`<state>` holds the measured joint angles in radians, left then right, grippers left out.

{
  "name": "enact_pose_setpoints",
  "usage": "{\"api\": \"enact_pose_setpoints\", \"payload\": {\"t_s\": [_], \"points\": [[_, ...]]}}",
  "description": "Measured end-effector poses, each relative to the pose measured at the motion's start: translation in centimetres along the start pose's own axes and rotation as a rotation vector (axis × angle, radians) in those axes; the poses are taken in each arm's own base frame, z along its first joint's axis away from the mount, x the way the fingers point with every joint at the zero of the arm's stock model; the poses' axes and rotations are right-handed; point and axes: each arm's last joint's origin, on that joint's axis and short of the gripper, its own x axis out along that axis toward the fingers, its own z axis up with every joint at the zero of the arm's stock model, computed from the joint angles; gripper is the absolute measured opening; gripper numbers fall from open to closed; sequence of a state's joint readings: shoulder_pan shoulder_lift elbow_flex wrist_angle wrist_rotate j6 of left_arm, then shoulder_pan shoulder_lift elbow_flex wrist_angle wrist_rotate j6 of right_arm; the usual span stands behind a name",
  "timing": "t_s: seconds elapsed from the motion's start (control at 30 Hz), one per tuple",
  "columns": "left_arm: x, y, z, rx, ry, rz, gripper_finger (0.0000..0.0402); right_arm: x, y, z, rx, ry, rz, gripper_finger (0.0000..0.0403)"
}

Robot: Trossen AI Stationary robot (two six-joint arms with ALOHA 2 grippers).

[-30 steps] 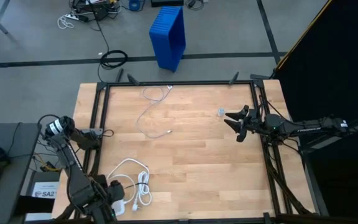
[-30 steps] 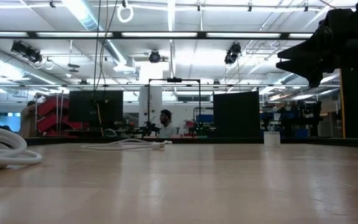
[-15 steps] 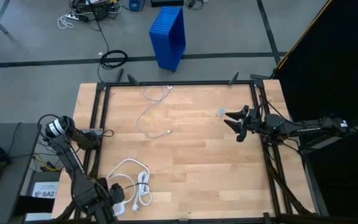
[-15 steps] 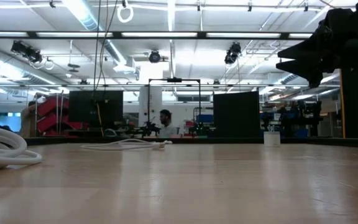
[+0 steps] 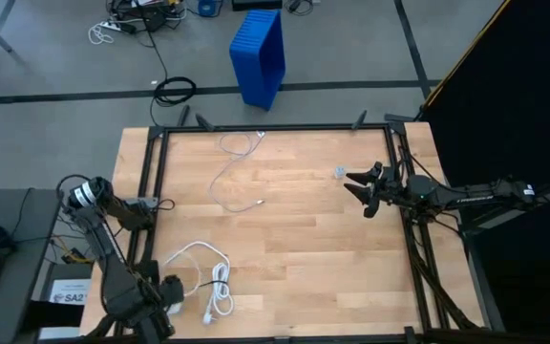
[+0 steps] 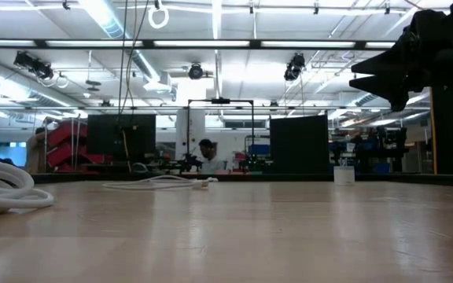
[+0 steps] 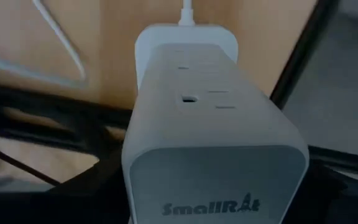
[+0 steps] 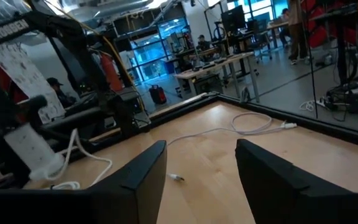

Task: Plug in charger
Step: Prepare the white outlet extension

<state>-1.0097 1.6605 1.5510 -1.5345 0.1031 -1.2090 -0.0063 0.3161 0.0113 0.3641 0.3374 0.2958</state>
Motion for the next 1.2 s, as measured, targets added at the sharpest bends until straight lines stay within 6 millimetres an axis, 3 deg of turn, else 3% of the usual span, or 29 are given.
{"api": "enact_pose_setpoints", "payload": {"t_s": [0.17, 0.37, 0.5, 0.73, 0.87, 1.03, 1.2], "points": [[-4.4, 0.9, 2.0, 0.104, -0.290, -0.031, 0.0277, 0.0, 0.0, 0.0, 0.000, 0.000, -0.001, 0.0155], [-7.2, 3.9, 6.5, 0.225, -0.504, 0.117, 0.0277, 0.0, 0.0, -0.1, 0.009, 0.005, 0.001, 0.0146], [-7.5, 6.7, 10.5, 0.302, -0.497, 0.180, 0.0277, 0.0, 0.0, -0.1, 0.013, 0.007, 0.001, 0.0142], [-8.4, 9.9, 18.4, 0.458, -0.706, 0.090, 0.0277, 0.0, 0.1, -0.1, 0.015, 0.007, 0.003, 0.0136], [-8.2, 11.3, 21.1, 0.496, -0.712, 0.094, 0.0277, 0.0, 0.1, -0.1, 0.015, 0.007, 0.005, 0.0140], [-7.0, 11.1, 24.4, 0.530, -0.655, 0.074, 0.0277, 0.0, 0.1, -0.1, 0.015, 0.007, 0.004, 0.0152], [-5.6, 11.1, 26.1, 0.574, -0.487, 0.086, 0.0277, 0.0, 0.1, -0.1, 0.017, 0.007, 0.004, 0.0159]]}}
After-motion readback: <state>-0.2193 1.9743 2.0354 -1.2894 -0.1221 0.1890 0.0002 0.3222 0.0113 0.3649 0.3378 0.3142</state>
